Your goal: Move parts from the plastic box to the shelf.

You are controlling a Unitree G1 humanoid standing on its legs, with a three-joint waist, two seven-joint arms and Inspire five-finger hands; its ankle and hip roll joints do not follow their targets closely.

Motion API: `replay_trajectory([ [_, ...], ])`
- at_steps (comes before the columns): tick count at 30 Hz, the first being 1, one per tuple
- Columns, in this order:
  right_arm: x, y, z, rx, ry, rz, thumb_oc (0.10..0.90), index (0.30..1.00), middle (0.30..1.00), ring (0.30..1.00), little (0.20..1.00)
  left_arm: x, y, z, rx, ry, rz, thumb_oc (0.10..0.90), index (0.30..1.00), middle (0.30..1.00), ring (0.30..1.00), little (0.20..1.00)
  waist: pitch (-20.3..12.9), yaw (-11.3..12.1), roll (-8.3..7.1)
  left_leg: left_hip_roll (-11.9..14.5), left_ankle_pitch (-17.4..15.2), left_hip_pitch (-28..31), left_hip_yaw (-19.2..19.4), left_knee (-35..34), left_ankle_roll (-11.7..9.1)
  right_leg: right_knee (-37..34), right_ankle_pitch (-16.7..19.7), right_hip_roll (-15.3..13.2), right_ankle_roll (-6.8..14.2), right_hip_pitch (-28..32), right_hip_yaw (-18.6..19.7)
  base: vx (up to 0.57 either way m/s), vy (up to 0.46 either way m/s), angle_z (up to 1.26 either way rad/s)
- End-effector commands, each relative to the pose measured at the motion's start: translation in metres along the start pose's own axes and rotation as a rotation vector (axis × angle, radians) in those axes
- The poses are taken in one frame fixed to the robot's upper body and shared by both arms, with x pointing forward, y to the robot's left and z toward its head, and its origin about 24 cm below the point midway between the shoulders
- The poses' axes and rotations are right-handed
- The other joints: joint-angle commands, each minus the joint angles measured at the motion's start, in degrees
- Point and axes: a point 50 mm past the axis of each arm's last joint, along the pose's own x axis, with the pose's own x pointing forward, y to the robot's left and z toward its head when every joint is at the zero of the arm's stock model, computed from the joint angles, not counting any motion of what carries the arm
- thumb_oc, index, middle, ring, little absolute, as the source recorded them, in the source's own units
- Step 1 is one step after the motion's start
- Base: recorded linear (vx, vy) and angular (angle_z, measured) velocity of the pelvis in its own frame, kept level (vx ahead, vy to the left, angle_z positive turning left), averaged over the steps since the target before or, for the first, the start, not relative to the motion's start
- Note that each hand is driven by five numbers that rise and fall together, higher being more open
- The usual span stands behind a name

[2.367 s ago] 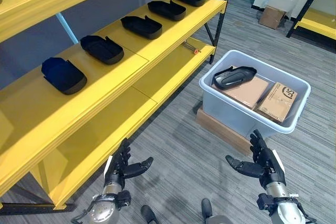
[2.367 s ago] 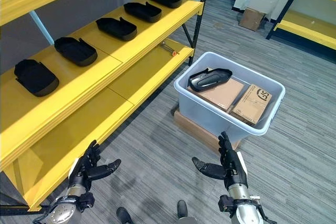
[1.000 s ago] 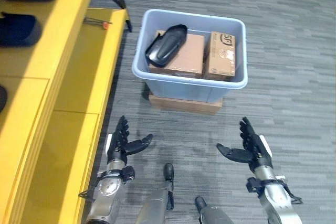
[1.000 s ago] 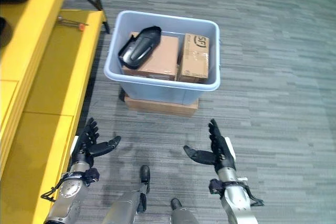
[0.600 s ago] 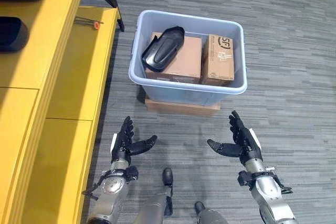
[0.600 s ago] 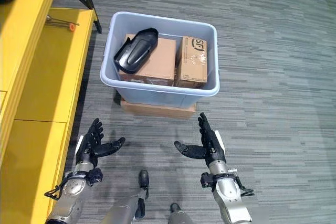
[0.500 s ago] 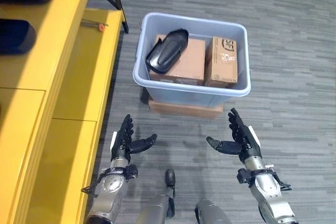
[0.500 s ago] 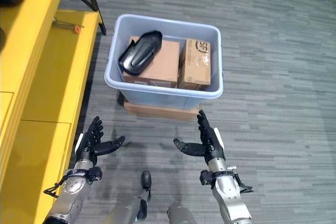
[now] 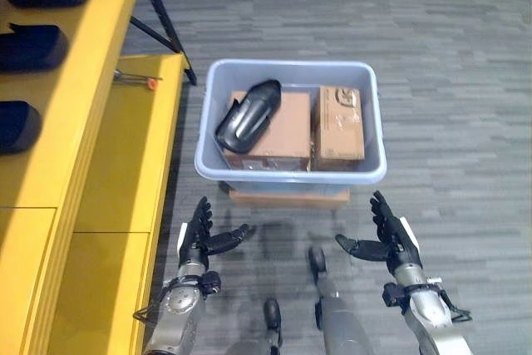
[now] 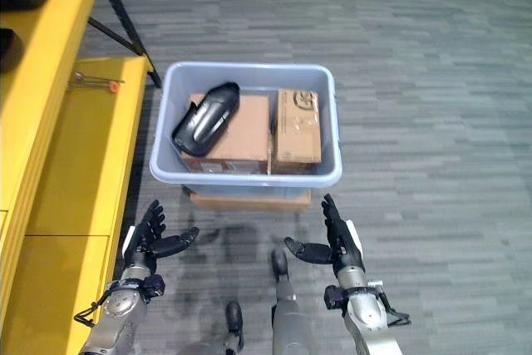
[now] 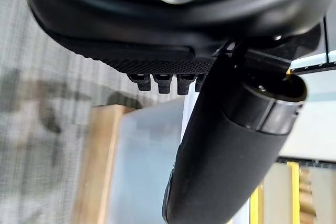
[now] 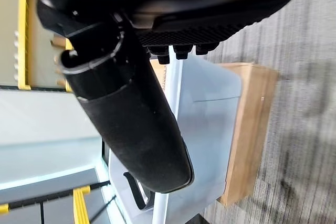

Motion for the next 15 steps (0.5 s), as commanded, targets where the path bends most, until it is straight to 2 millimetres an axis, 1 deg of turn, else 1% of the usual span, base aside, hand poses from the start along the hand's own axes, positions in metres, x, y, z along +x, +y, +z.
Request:
replay_trajectory([
  [1,0.009,-0.0172,0.0522,-0.018,-0.276,-0.045,0.9,1.0,1.0,1.0,1.0,0.0076,-0.0015,0.0483,-0.006,-0.238,-0.042,0.9,1.0,1.0,1.0,1.0,-4.8,-1.3,0.33,3.2,-3.6,0.3,-0.7,1.4,-2.3,1.1,-4.5,1.0,4.8,-1.8,-2.3,0.24,-0.203,0.36],
  [2,0.008,-0.0198,0.0515,-0.023,-0.274,-0.048,0.9,1.0,1.0,1.0,1.0,0.0069,-0.0023,0.0456,-0.008,-0.226,-0.048,0.9,1.0,1.0,1.0,1.0,-5.7,-1.7,0.78,4.4,-4.0,0.7,-1.4,3.1,-3.0,1.2,-5.7,2.0,4.0,-0.5,-2.3,0.15,-0.134,0.37],
  [3,0.0079,-0.0199,0.0514,-0.023,-0.273,-0.048,0.9,1.0,1.0,1.0,1.0,0.0068,-0.0024,0.0455,-0.009,-0.226,-0.048,0.9,1.0,1.0,1.0,1.0,-5.7,-1.7,0.85,4.4,-4.0,0.7,-1.4,3.2,-3.1,1.2,-5.7,2.0,4.0,-0.5,-2.4,0.21,-0.189,0.22],
  [5,0.0075,-0.0206,0.0521,-0.029,-0.276,-0.042,0.9,1.0,1.0,1.0,1.0,0.0055,-0.0034,0.0441,-0.014,-0.222,-0.053,0.9,1.0,1.0,1.0,1.0,-6.5,-1.7,1.51,5.7,-3.4,0.9,-1.4,4.5,-3.9,1.0,-6.8,2.8,3.3,0.7,-3.1,0.14,-0.144,0.25],
  [8,0.007,-0.0221,0.0518,-0.038,-0.275,-0.042,0.9,1.0,1.0,1.0,1.0,0.0055,-0.0042,0.0432,-0.021,-0.218,-0.052,0.9,1.0,1.0,1.0,1.0,-7.2,-1.7,2.42,7.4,-0.9,1.2,-1.8,6.1,-5.2,1.3,-8.5,4.0,2.2,2.0,-3.2,0.14,-0.173,0.06],
  [11,0.0068,-0.0235,0.052,-0.04,-0.275,-0.05,0.9,1.0,1.0,1.0,1.0,0.005,-0.0073,0.0412,-0.034,-0.208,-0.058,0.9,1.0,1.0,1.0,1.0,-7.7,-1.9,3.2,8.8,0.7,1.5,-2.8,7.0,-5.8,2.1,-10.4,5.1,1.0,2.9,-3.3,0.11,-0.151,0.08],
  [13,0.006,-0.0236,0.0527,-0.044,-0.28,-0.046,0.9,1.0,1.0,1.0,1.0,0.0046,-0.0071,0.0401,-0.036,-0.203,-0.056,0.9,1.0,1.0,1.0,1.0,-8.0,-2.0,3.54,9.6,2.4,1.8,-3.4,9.1,-6.2,2.8,-11.8,6.2,0.1,3.7,-2.9,0.12,-0.136,0.15],
  [14,0.0059,-0.0237,0.0527,-0.045,-0.28,-0.046,0.9,1.0,1.0,1.0,1.0,0.0045,-0.0071,0.04,-0.036,-0.203,-0.056,0.9,1.0,1.0,1.0,1.0,-7.9,-2.0,3.58,9.6,2.3,1.8,-3.4,9.1,-6.2,2.9,-11.8,6.2,0.1,3.8,-3.0,0.12,-0.205,0.16],
  [15,0.0056,-0.0237,0.0573,-0.046,-0.302,-0.041,0.9,1.0,1.0,1.0,1.0,0.0035,-0.0057,0.0403,-0.048,-0.203,-0.049,0.9,1.0,1.0,1.0,1.0,-6.9,-1.7,3.05,9.4,7.7,-1.4,-4.2,20.3,-6.7,3.8,-13.5,7.2,-1.5,6.1,-2.1,0.08,-0.207,0.04],
])
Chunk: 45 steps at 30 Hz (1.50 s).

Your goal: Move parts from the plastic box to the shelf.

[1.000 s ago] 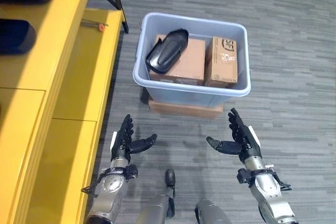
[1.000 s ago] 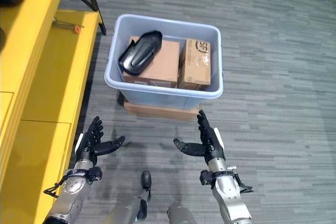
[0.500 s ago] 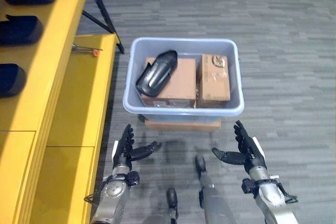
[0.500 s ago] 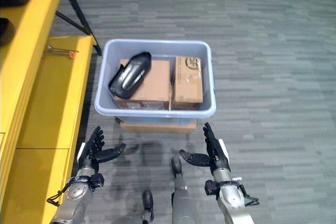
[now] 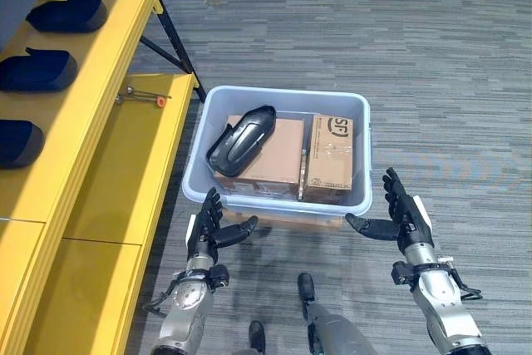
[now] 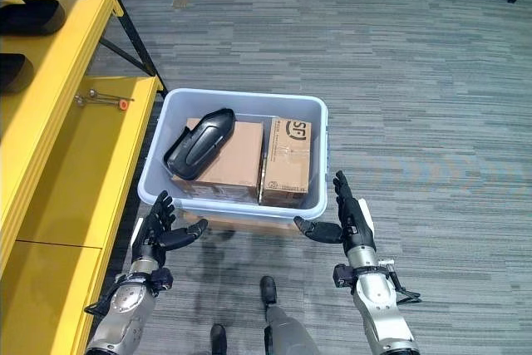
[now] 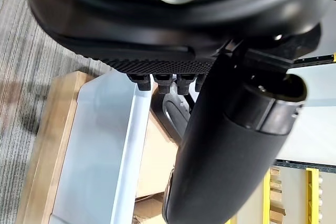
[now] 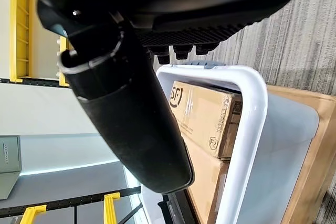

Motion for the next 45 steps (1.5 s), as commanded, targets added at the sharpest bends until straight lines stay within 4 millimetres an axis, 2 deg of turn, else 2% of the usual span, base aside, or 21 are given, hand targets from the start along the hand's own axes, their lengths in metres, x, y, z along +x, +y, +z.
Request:
replay_trajectory([
  [1,-0.003,-0.007,0.042,-0.025,-0.235,0.015,0.9,1.0,1.0,1.0,1.0,0.002,0.005,0.031,-0.021,-0.164,0.0,0.9,1.0,1.0,1.0,1.0,-3.9,0.6,-1.4,-2.5,9.5,-5.4,-2.5,22.7,-0.6,4.0,-7.4,-2.2,3.0,1.9,4.9,0.08,-0.244,0.13],
  [3,-0.002,-0.007,0.044,-0.028,-0.248,0.014,0.9,1.0,1.0,1.0,1.0,0.001,0.006,0.032,-0.03,-0.165,0.005,0.9,1.0,1.0,1.0,1.0,-2.3,1.5,-2.79,-4.4,8.4,-9.8,-3.5,27.8,0.5,4.9,-8.2,-3.0,2.5,2.7,5.5,0.02,-0.113,0.09],
  [5,-0.003,-0.009,0.046,-0.033,-0.256,0.001,0.9,1.0,1.0,1.0,1.0,0.001,0.007,0.032,-0.031,-0.166,0.009,0.9,1.0,1.0,1.0,1.0,-1.8,1.7,-3.54,-2.7,7.3,-12.8,-2.1,27.1,1.4,5.4,-8.3,-3.6,2.8,3.1,6.1,0.03,-0.03,-0.42],
  [6,-0.003,-0.009,0.049,-0.035,-0.27,-0.009,0.9,1.0,1.0,1.0,1.0,0.0,0.008,0.031,-0.033,-0.164,0.016,0.9,1.0,1.0,1.0,1.0,-1.5,1.9,-4.21,-0.4,7.1,-14.8,-1.4,24.2,1.8,5.7,-8.6,-4.2,3.1,3.5,6.5,0.12,0.081,-0.34],
  [7,-0.002,-0.01,0.05,-0.035,-0.278,-0.024,0.9,1.0,1.0,1.0,1.0,0.0,0.011,0.032,-0.024,-0.17,0.029,0.9,1.0,1.0,1.0,1.0,-1.0,2.7,-4.91,3.3,7.1,-15.0,-1.6,16.3,1.7,6.5,-9.5,-4.5,3.6,3.8,7.8,0.16,0.138,-0.08],
  [8,-0.002,-0.01,0.051,-0.04,-0.285,-0.025,0.9,1.0,1.0,1.0,1.0,0.0,0.013,0.032,-0.018,-0.17,0.042,0.9,1.0,1.0,1.0,1.0,-0.8,3.2,-4.68,5.1,8.6,-15.2,-2.7,10.4,1.1,6.8,-10.3,-4.3,3.8,3.9,8.6,0.15,0.121,-0.21],
  [9,-0.002,-0.01,0.051,-0.04,-0.285,-0.025,0.9,1.0,1.0,1.0,1.0,0.0,0.013,0.032,-0.018,-0.169,0.042,0.9,1.0,1.0,1.0,1.0,-0.8,3.2,-4.74,5.2,9.0,-14.5,-2.5,9.4,1.0,6.9,-10.5,-4.3,3.7,4.0,8.7,0.1,0.117,-0.37],
  [11,0.001,-0.01,0.054,-0.054,-0.294,-0.02,0.9,1.0,1.0,1.0,1.0,-0.001,0.016,0.031,-0.016,-0.165,0.054,0.9,1.0,1.0,1.0,1.0,-0.7,4.2,-3.99,7.8,13.7,-15.8,-4.8,1.7,-1.2,7.6,-11.8,-3.8,4.0,4.3,10.7,0.11,0.161,-0.46],
  [13,0.001,-0.01,0.054,-0.058,-0.292,-0.023,0.9,1.0,1.0,1.0,1.0,-0.001,0.016,0.03,-0.016,-0.161,0.054,0.9,1.0,1.0,1.0,1.0,-0.8,4.2,-3.37,9.0,15.8,-16.0,-3.5,-1.3,-2.5,7.8,-12.5,-3.7,4.2,4.6,11.0,0.09,0.149,-0.52],
  [14,0.001,-0.011,0.053,-0.051,-0.288,-0.031,0.9,1.0,1.0,1.0,1.0,-0.001,0.016,0.029,-0.017,-0.157,0.057,0.9,1.0,1.0,1.0,1.0,-0.7,3.9,-2.73,10.1,16.9,-16.1,1.0,-2.7,-3.3,8.2,-13.2,-4.0,4.3,5.0,10.5,0.05,0.077,-0.58],
  [15,0.001,-0.011,0.053,-0.051,-0.288,-0.031,0.9,1.0,1.0,1.0,1.0,-0.001,0.016,0.029,-0.017,-0.157,0.057,0.9,1.0,1.0,1.0,1.0,-0.7,3.9,-2.73,10.1,16.9,-16.1,1.0,-2.7,-3.3,8.2,-13.2,-4.0,4.3,5.0,10.5,0.07,0.262,-0.32],
  [16,0.0,-0.006,0.053,-0.038,-0.288,-0.016,0.9,1.0,1.0,1.0,1.0,-0.003,0.016,0.028,-0.017,-0.158,0.048,0.9,1.0,1.0,1.0,1.0,-0.5,4.2,-1.74,11.4,14.8,-13.4,3.0,-3.5,-3.5,8.9,-14.1,-4.1,4.8,5.0,10.8,0.04,0.286,0.11],
  [17,0.001,-0.004,0.051,-0.041,-0.283,-0.013,0.9,1.0,1.0,1.0,1.0,-0.003,0.015,0.027,-0.016,-0.151,0.042,0.9,1.0,1.0,1.0,1.0,-0.8,4.2,-1.15,11.2,14.6,-13.3,3.4,-3.9,-4.0,8.6,-14.0,-4.4,5.1,5.1,11.0,0.13,0.459,0.07],
  [20,0.0,0.001,0.048,-0.01,-0.265,-0.004,0.9,1.0,1.0,1.0,1.0,-0.003,0.016,0.03,0.011,-0.164,0.02,0.9,1.0,1.0,1.0,1.0,-1.7,4.2,-0.97,8.6,12.8,-11.4,6.6,-3.3,-3.4,5.7,-12.5,-9.4,7.6,7.6,10.8,0.18,0.409,-0.37],
  [27,0.004,0.01,0.05,-0.023,-0.269,0.022,0.9,1.0,1.0,1.0,1.0,0.004,0.019,0.041,0.032,-0.204,0.039,0.9,1.0,1.0,1.0,1.0,-2.1,4.4,-2.44,5.4,9.1,-12.3,8.8,-0.4,-1.2,3.2,-9.5,-14.7,10.6,6.9,11.3,0.03,0.165,-0.03],
  [28,0.004,0.011,0.053,-0.06,-0.28,0.03,0.9,1.0,1.0,1.0,1.0,0.006,0.02,0.045,0.039,-0.217,0.043,0.9,1.0,1.0,1.0,1.0,-2.8,4.6,-3.25,4.7,8.3,-13.0,9.8,0.0,-0.7,2.1,-8.1,-16.2,11.6,6.2,11.2,0.03,0.149,0.05],
  [34,0.005,0.007,0.063,-0.149,-0.329,0.03,0.9,1.0,1.0,1.0,1.0,0.005,0.018,0.047,0.039,-0.222,0.029,0.9,1.0,1.0,1.0,1.0,-3.6,4.7,-4.7,4.1,7.5,-13.6,10.2,0.3,-0.2,1.4,-7.0,-17.2,12.6,5.7,10.5,0.02,0.045,-0.07],
  [38,0.008,-0.001,0.079,-0.267,-0.402,0.018,0.9,1.0,1.0,1.0,1.0,0.004,0.019,0.049,0.042,-0.228,0.022,0.9,1.0,1.0,1.0,1.0,-3.9,4.9,-5.3,4.0,7.4,-13.6,10.0,-0.1,-0.2,1.1,-6.8,-17.2,12.9,5.8,9.8,0.02,-0.003,0.05],
  [40,0.018,-0.011,0.109,-0.45,-0.523,0.014,0.9,1.0,1.0,1.0,1.0,0.001,0.022,0.05,0.044,-0.232,0.006,0.9,1.0,1.0,1.0,1.0,-4.2,5.8,-6.17,4.1,7.5,-13.9,9.4,-0.3,-0.3,0.7,-6.7,-17.2,13.0,6.1,8.7,0.04,-0.026,-0.04],
  [41,0.019,-0.011,0.11,-0.451,-0.524,0.015,0.9,1.0,1.0,1.0,1.0,0.001,0.022,0.05,0.043,-0.232,0.006,0.9,1.0,1.0,1.0,1.0,-4.2,5.7,-6.12,4.1,7.5,-13.9,9.4,-0.3,-0.3,0.7,-6.7,-17.2,13.0,6.1,8.7,0.03,-0.03,0.0],
  [45,0.034,-0.013,0.149,-0.641,-0.658,0.037,0.9,1.0,1.0,1.0,1.0,-0.002,0.023,0.049,0.04,-0.225,-0.018,0.9,1.0,1.0,1.0,1.0,-3.9,7.0,-6.99,4.3,7.5,-15.1,8.4,0.4,-0.7,0.8,-7.0,-17.0,12.7,6.2,7.7,0.01,-0.041,0.09],
])
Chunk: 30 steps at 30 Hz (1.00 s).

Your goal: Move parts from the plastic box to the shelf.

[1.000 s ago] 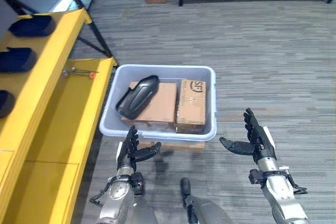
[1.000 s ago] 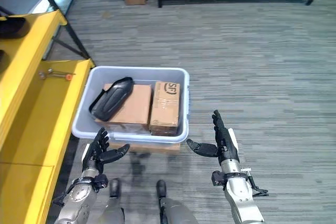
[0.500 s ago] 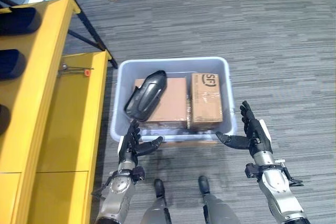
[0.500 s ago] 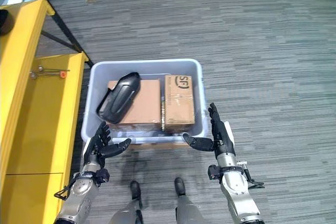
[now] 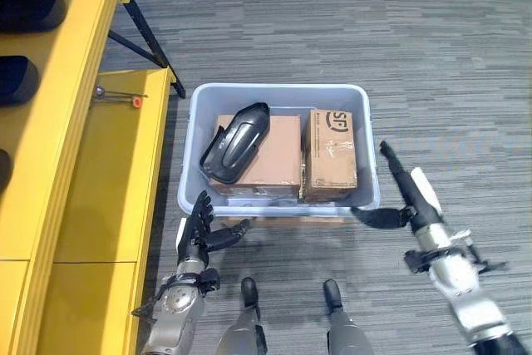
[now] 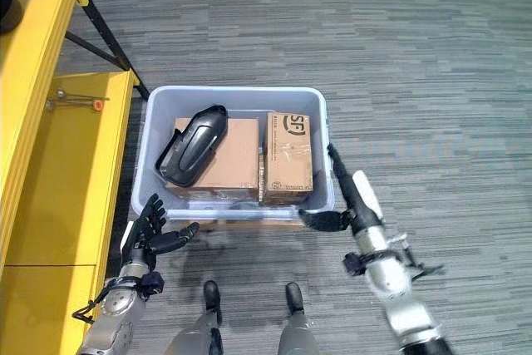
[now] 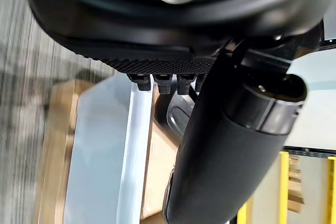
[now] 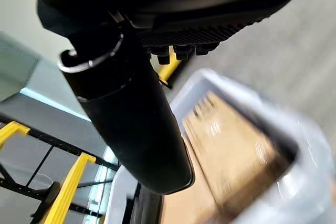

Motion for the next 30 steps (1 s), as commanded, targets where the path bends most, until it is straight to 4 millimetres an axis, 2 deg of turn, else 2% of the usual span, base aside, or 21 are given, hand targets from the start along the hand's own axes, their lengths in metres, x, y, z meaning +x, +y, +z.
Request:
replay_trajectory([
  [1,0.03,-0.026,0.057,-0.147,-0.321,-0.072,0.9,1.0,1.0,1.0,1.0,0.008,0.009,0.046,0.003,-0.22,-0.039,0.9,1.0,1.0,1.0,1.0,-4.9,2.5,-2.27,4.5,-2.7,-1.9,-0.8,4.1,-3.2,1.1,-2.6,-4.6,2.7,2.7,-2.1,0.0,-0.045,0.13],
  [3,0.041,-0.037,0.071,-0.231,-0.372,-0.055,0.9,1.0,1.0,1.0,1.0,0.006,0.009,0.045,0.008,-0.215,-0.055,0.9,1.0,1.0,1.0,1.0,-4.4,3.5,-2.76,4.7,-2.5,-2.6,-1.3,4.4,-3.4,1.1,-2.7,-4.4,2.5,2.7,-2.7,-0.01,-0.06,0.2],
  [4,0.054,-0.049,0.078,-0.327,-0.389,-0.04,0.9,1.0,1.0,1.0,1.0,0.003,0.009,0.044,0.007,-0.208,-0.066,0.9,1.0,1.0,1.0,1.0,-3.8,4.5,-3.26,4.7,-2.1,-3.2,-1.8,4.4,-3.6,1.1,-2.7,-4.2,2.2,2.7,-3.4,-0.01,-0.058,0.23],
  [5,0.055,-0.049,0.079,-0.328,-0.391,-0.039,0.9,1.0,1.0,1.0,1.0,0.003,0.009,0.044,0.005,-0.209,-0.065,0.9,1.0,1.0,1.0,1.0,-3.7,4.3,-3.17,4.7,-2.1,-3.2,-1.8,4.4,-3.6,1.1,-2.7,-4.2,2.2,2.7,-3.4,-0.01,-0.056,0.25],
  [7,0.071,-0.07,0.086,-0.445,-0.378,-0.033,0.9,1.0,1.0,1.0,1.0,0.0,0.009,0.045,0.003,-0.208,-0.082,0.9,1.0,1.0,1.0,1.0,-2.3,5.8,-3.85,4.8,-1.6,-4.0,-2.6,4.3,-4.0,1.3,-3.1,-4.1,2.0,2.6,-4.5,-0.01,-0.059,0.18],
  [10,0.083,-0.088,0.096,-0.548,-0.374,-0.037,0.9,1.0,1.0,1.0,1.0,0.0,0.01,0.045,0.0,-0.205,-0.081,0.9,1.0,1.0,1.0,1.0,-1.1,6.9,-4.24,4.9,-0.7,-5.0,-3.2,4.0,-4.3,1.4,-3.0,-3.7,1.9,2.1,-5.3,0.0,-0.055,0.19],
  [16,0.098,-0.101,0.118,-0.684,-0.4,-0.013,0.9,1.0,1.0,1.0,1.0,0.0,0.011,0.044,0.008,-0.198,-0.081,0.9,1.0,1.0,1.0,1.0,1.6,8.3,-4.44,4.8,-0.4,-6.7,-4.3,4.3,-4.5,2.4,-3.7,-3.4,1.5,1.7,-6.5,0.0,-0.037,0.13],
  [20,0.115,-0.108,0.135,-0.832,-0.398,0.0,0.9,1.0,1.0,1.0,1.0,0.001,0.011,0.048,0.009,-0.212,-0.08,0.9,1.0,1.0,1.0,1.0,5.1,10.1,-4.3,4.5,-0.6,-10.1,-5.8,6.8,-4.7,4.4,-4.6,-3.3,1.1,0.0,-7.9,-0.04,-0.053,0.08],
  [24,0.122,-0.113,0.145,-0.91,-0.4,-0.005,0.9,1.0,1.0,1.0,1.0,0.004,0.008,0.053,0.011,-0.234,-0.083,0.9,1.0,1.0,1.0,1.0,7.2,10.4,-4.11,4.3,-0.8,-12.6,-6.4,8.5,-4.7,5.5,-4.7,-3.1,1.0,-1.5,-8.3,-0.03,-0.021,0.2],
  [26,0.127,-0.12,0.151,-0.977,-0.389,-0.023,0.9,1.0,1.0,1.0,1.0,0.005,0.008,0.058,0.016,-0.251,-0.082,0.9,1.0,1.0,1.0,1.0,9.1,11.0,-4.51,4.2,-1.4,-14.8,-7.1,10.4,-4.6,6.2,-4.8,-3.0,0.8,-2.8,-8.5,-0.04,-0.03,0.05],
  [30,0.131,-0.125,0.156,-1.018,-0.382,-0.044,0.9,1.0,1.0,1.0,1.0,0.007,0.008,0.063,0.012,-0.272,-0.068,0.9,1.0,1.0,1.0,1.0,10.9,11.0,-4.64,4.2,-2.4,-17.3,-7.5,12.7,-4.4,7.2,-5.1,-2.8,0.6,-4.3,-8.5,-0.03,-0.006,0.04],
])
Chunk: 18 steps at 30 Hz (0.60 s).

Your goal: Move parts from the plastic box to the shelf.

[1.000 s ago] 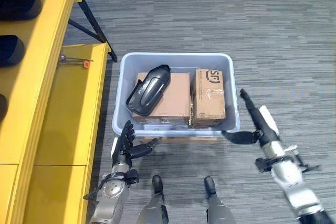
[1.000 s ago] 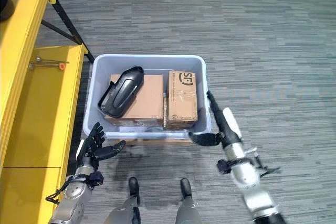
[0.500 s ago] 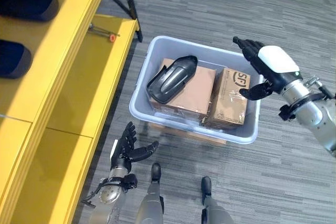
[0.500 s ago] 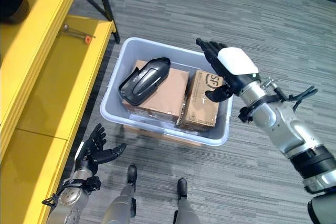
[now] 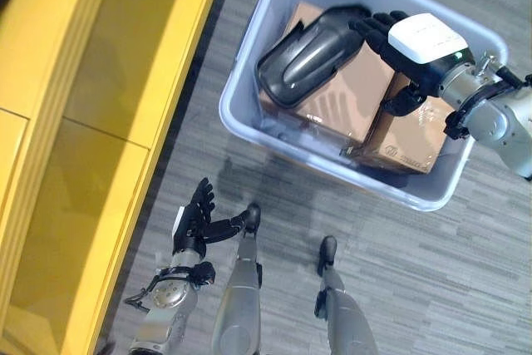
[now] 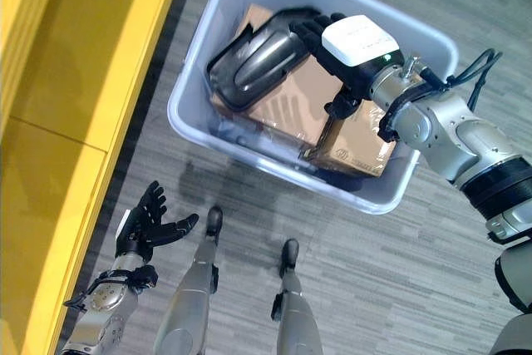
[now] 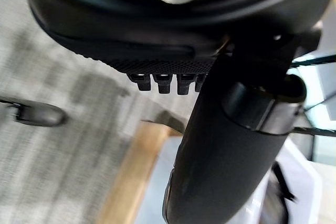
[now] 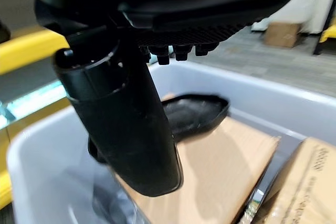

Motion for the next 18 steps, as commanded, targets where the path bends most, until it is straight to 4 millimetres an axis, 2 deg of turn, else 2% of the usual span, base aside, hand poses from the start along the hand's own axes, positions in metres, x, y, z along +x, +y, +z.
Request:
replay_trajectory([
  [1,0.0,-0.054,-0.01,-0.11,0.032,-0.172,0.9,1.0,1.0,1.0,1.0,-0.001,0.005,0.038,0.014,-0.201,-0.003,0.9,1.0,1.0,1.0,1.0,-3.2,-0.8,-2.3,4.4,-5.6,-1.9,0.8,9.0,-3.2,6.6,-5.5,-3.7,1.4,4.8,-0.6,-0.03,-0.023,0.06],
  [8,0.013,-0.066,-0.007,-0.158,0.044,-0.199,0.9,1.0,1.0,1.0,1.0,0.007,0.006,0.052,0.006,-0.261,0.047,0.9,1.0,1.0,1.0,1.0,0.2,-0.5,-2.23,3.3,-6.5,-7.4,-1.0,11.7,-3.0,6.8,-5.6,-3.6,1.2,2.3,-1.1,-0.02,-0.013,0.04],
  [18,0.02,-0.083,0.001,-0.237,0.027,-0.243,0.9,1.0,1.0,1.0,1.0,0.012,0.002,0.063,-0.013,-0.31,0.052,0.9,1.0,1.0,1.0,1.0,1.0,-0.3,-2.41,1.9,-6.4,-9.5,-2.0,11.2,-2.7,4.3,-5.4,-3.8,1.5,2.6,-2.1,0.02,-0.014,0.04],
])
